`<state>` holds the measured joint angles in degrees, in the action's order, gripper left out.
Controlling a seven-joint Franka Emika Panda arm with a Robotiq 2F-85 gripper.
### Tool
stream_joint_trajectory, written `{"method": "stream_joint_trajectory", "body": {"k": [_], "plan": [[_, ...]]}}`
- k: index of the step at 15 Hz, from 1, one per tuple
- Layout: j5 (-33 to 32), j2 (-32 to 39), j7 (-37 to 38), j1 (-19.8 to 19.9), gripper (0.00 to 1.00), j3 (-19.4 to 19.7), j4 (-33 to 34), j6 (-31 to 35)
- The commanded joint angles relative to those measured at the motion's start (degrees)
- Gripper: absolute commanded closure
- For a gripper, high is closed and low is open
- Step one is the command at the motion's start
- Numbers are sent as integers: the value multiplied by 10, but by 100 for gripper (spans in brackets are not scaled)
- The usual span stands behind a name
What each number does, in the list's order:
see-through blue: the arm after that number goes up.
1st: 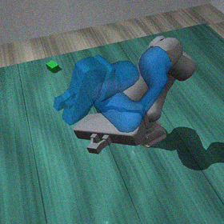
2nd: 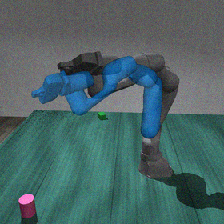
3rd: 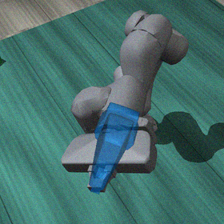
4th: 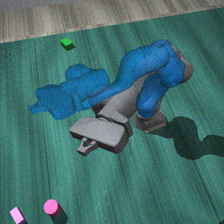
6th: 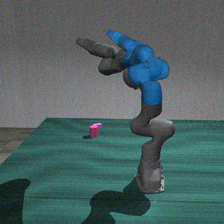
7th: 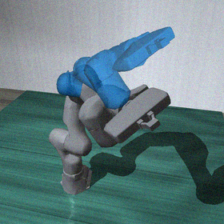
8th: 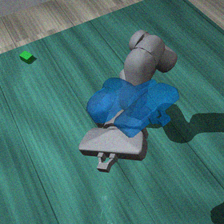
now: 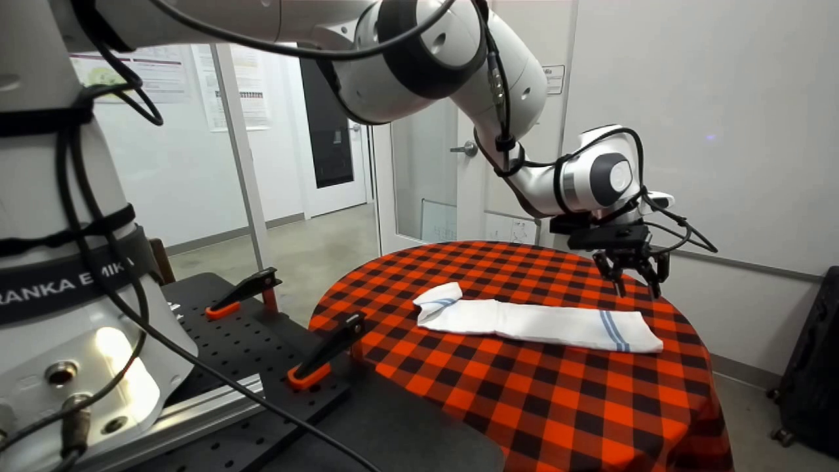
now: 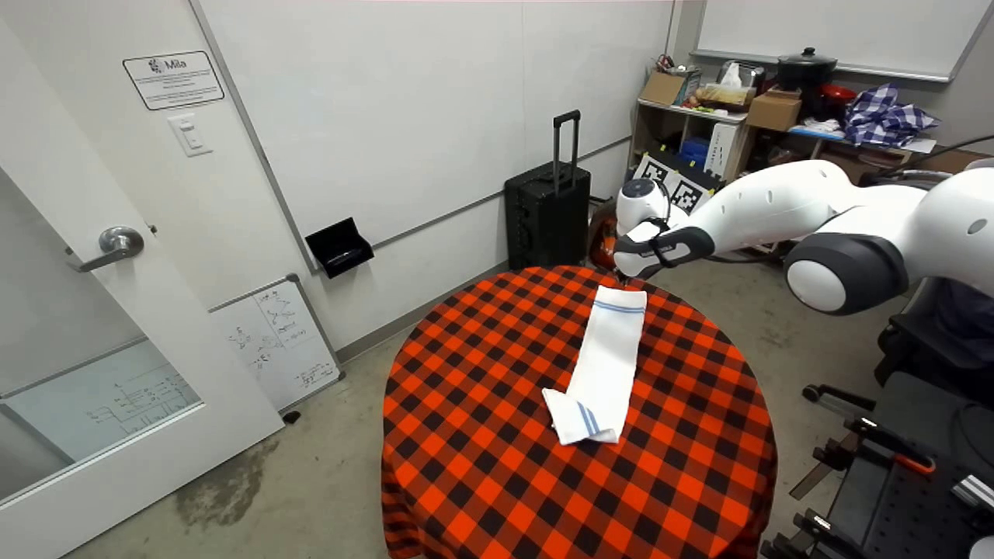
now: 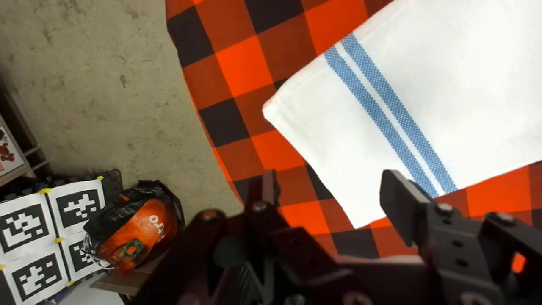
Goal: Unfold the towel and lay it out on the table.
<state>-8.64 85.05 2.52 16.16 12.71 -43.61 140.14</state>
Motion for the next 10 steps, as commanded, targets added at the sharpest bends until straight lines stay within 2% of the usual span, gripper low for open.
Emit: {"method": "stream_joint_trajectory", "body": {"k": [1,3,7,10], "plan": [[19,0,11,5,5,-22,4,-8],[29,0,1,10,0,-38,4,-6],[51,0,-39,23,0,-73,6,-11],[65,0,-119,38,0,-108,12,-44]]}}
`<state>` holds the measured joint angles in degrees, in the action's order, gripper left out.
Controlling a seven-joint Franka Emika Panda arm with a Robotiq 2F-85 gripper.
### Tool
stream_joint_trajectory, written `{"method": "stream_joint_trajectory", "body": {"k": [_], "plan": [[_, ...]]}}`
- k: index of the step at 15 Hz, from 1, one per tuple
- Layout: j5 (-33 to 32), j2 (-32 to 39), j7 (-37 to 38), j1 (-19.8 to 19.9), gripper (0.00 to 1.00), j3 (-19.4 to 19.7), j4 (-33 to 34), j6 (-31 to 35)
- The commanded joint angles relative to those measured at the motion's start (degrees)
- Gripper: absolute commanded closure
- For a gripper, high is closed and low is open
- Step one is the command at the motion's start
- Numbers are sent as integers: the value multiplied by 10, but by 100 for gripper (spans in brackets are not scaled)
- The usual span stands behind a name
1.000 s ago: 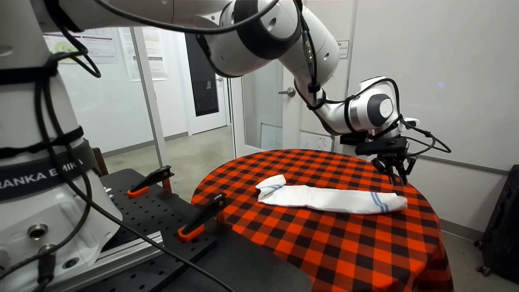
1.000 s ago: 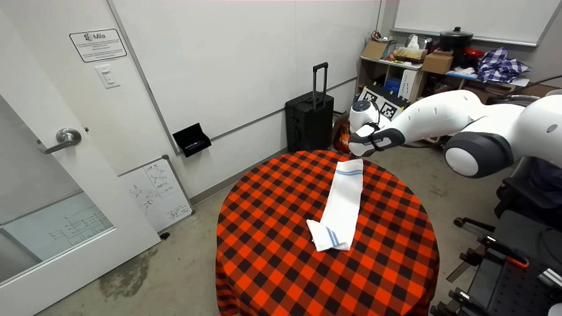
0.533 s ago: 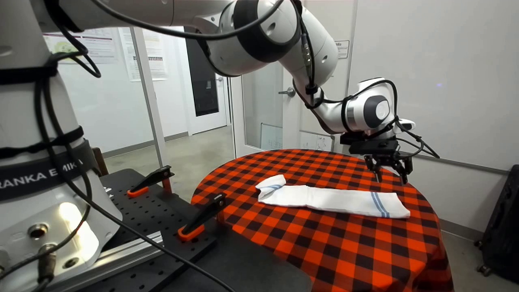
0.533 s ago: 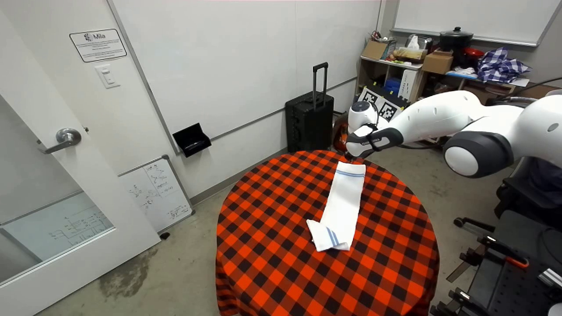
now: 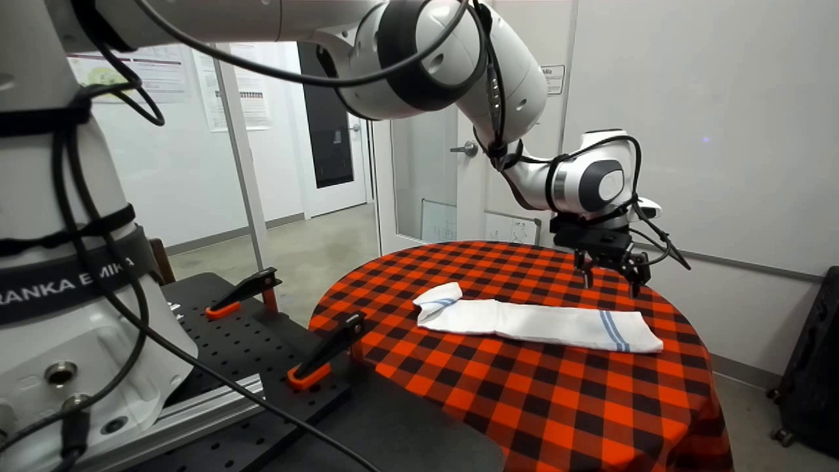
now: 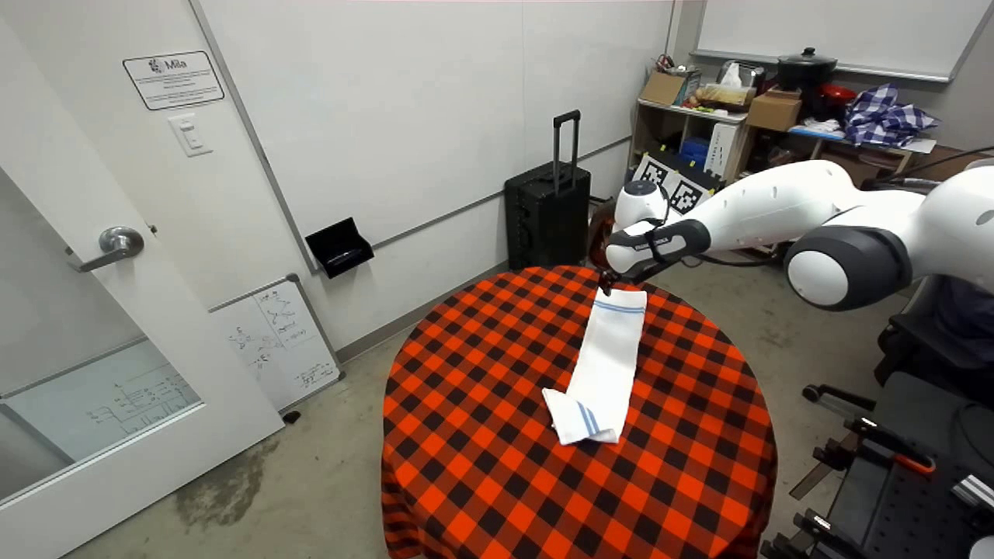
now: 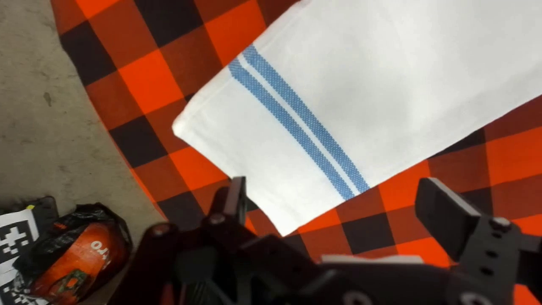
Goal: Unfold the towel and lay it out on the table.
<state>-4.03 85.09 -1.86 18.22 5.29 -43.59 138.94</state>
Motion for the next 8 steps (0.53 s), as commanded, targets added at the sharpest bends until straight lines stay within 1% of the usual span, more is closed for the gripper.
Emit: {"method": "stream_joint_trajectory", "body": {"k": [1,3,4,8], "plan": [[23,0,-102,23,0,-44,14,-44],[29,0,-164,32,0,-63,18,-76],[22,-39,-169,13,0,-79,-30,-81],[18,-76,-245,6,0,-124,-78,-110]]}}
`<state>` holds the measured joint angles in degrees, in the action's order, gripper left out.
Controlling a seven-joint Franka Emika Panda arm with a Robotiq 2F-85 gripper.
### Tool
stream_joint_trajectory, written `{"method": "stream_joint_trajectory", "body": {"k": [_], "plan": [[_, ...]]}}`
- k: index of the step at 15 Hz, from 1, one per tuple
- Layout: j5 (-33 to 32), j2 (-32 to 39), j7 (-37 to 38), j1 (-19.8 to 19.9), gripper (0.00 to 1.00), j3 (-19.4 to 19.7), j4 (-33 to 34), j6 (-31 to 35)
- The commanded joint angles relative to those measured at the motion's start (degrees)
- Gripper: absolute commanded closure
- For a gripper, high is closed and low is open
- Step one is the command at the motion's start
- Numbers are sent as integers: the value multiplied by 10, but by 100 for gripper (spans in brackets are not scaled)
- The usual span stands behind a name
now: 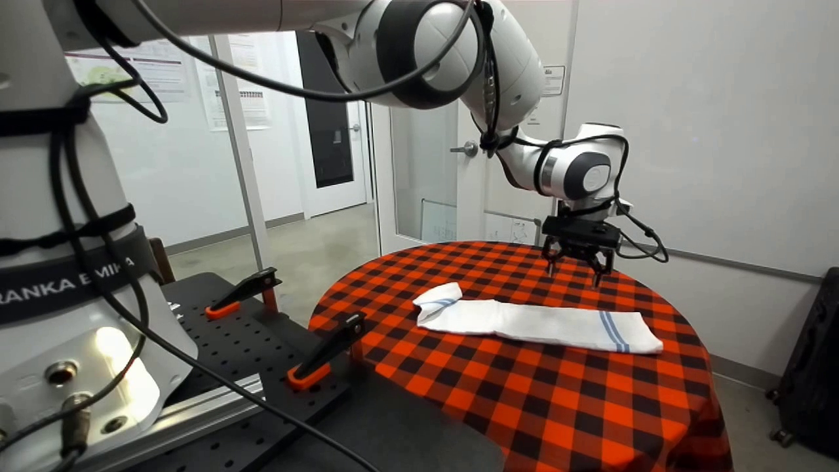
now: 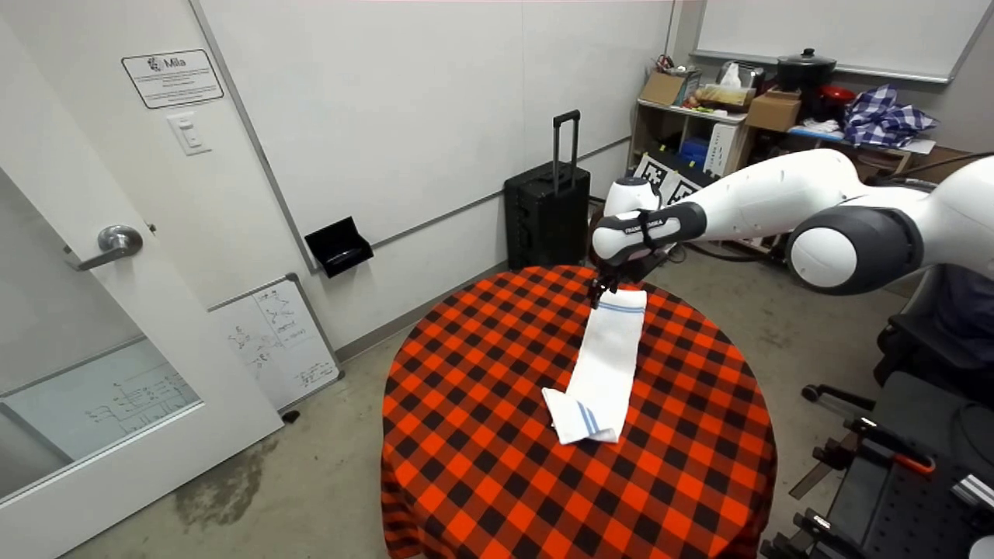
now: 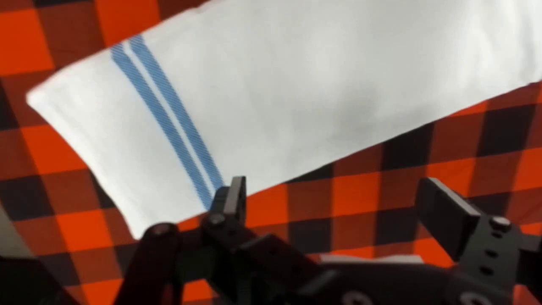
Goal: Unfold the towel and lay it out on the table.
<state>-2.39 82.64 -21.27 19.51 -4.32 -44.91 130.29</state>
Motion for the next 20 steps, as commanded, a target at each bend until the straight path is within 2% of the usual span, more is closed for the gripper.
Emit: {"method": "stream_joint_trajectory", "body": {"k": [1,7,9,13,15,20], "plan": [[0,-59,-60,-11,0,-35,-74,-31],[-8,-128,-86,-23,0,-56,-185,-35],[-24,-160,-81,-31,0,-44,-251,9],[-57,-209,-90,-34,0,-50,-355,82],[-45,-239,-86,-47,0,-40,-405,112],[-35,-328,-87,-56,0,-52,-536,83]]}}
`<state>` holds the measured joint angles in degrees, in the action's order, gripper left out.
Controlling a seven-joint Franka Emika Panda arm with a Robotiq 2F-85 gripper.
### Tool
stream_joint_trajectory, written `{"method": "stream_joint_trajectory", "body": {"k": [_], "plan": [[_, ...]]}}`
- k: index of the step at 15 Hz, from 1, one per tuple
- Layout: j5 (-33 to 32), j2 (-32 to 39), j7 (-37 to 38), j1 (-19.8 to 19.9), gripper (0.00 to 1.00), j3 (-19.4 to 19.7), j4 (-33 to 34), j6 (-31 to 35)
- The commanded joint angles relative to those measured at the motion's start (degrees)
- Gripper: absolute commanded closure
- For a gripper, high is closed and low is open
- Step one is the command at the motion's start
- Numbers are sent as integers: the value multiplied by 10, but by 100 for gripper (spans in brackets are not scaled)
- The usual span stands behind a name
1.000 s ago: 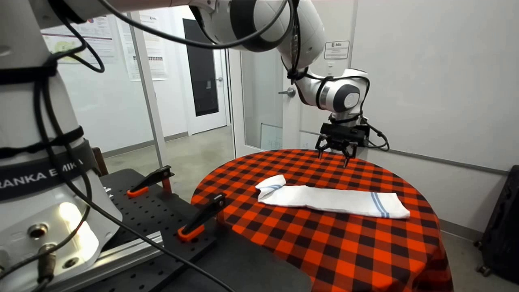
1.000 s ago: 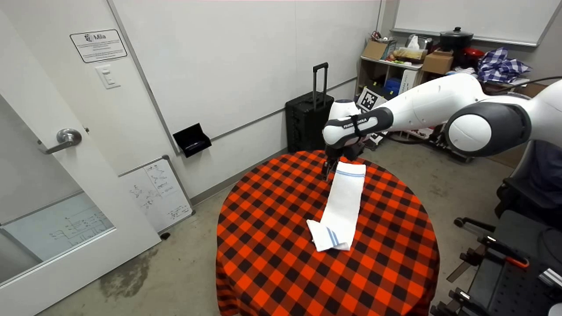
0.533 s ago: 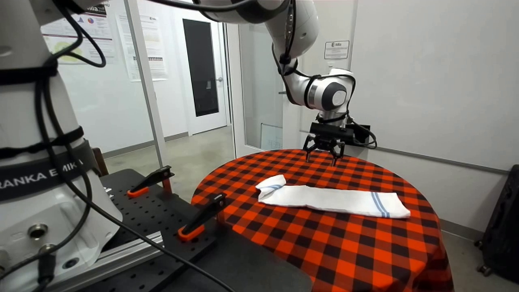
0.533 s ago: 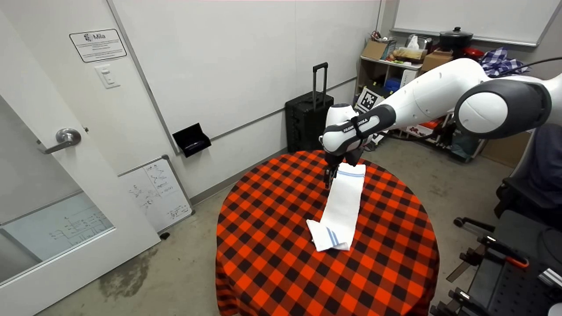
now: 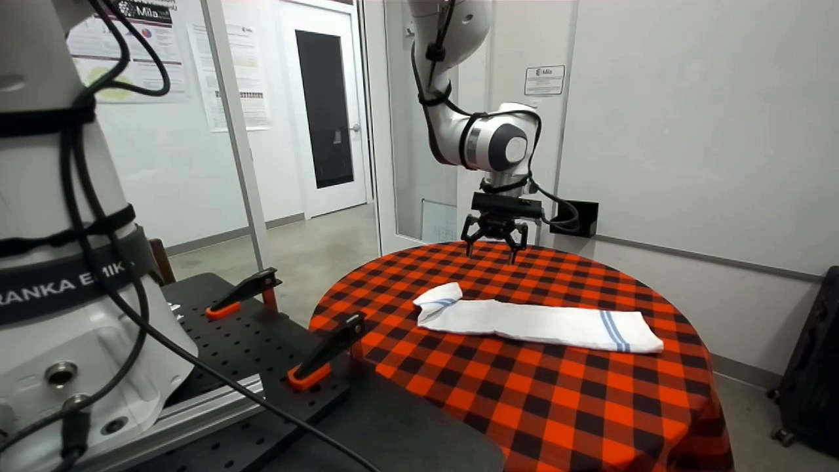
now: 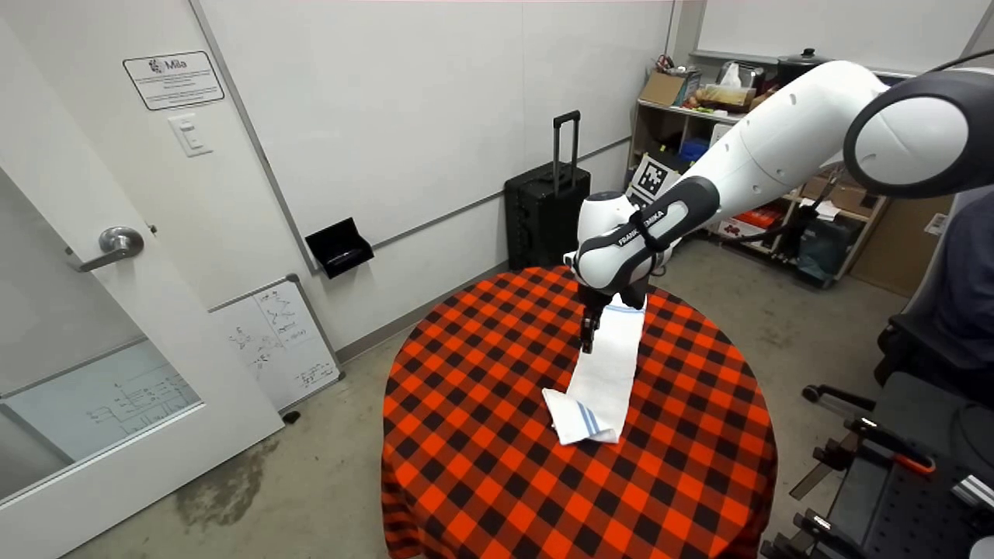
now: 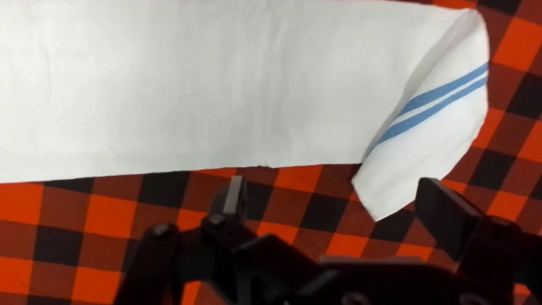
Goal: Unfold the towel and lay it out on the table.
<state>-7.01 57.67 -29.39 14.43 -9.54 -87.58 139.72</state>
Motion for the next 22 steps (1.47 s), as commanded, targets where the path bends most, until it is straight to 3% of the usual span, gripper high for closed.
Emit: {"method": "stream_joint_trajectory", "body": {"k": [1,5,11,16,20,22], "plan": [[12,-97,-6,-7,0,0,-138,-19],[25,-147,-4,-12,0,-4,-224,-20],[107,-173,-1,6,0,-34,-306,137],[55,-177,-61,27,0,-63,-396,321],[-10,-171,-71,50,0,-85,-445,403],[-42,-172,-55,46,0,-81,-459,411]]}}
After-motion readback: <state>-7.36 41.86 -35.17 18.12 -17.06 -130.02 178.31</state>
